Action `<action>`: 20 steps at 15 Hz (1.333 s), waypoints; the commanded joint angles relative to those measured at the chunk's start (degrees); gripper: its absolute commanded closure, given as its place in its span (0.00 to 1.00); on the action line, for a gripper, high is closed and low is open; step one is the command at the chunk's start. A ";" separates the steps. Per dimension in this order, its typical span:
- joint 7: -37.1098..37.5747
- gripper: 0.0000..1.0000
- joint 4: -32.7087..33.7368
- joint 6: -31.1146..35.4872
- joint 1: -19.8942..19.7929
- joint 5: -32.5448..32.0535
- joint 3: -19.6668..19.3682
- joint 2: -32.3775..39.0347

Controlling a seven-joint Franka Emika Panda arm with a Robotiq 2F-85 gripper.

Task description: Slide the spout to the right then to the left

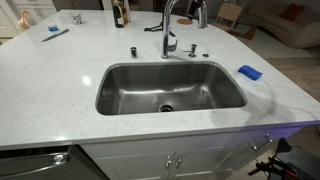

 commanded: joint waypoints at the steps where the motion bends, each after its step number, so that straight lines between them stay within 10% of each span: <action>1: -1.34 0.00 -5.50 -1.40 -2.39 1.66 0.25 -4.35; 20: -7.91 0.00 -2.70 -1.35 -9.20 0.93 0.45 -1.51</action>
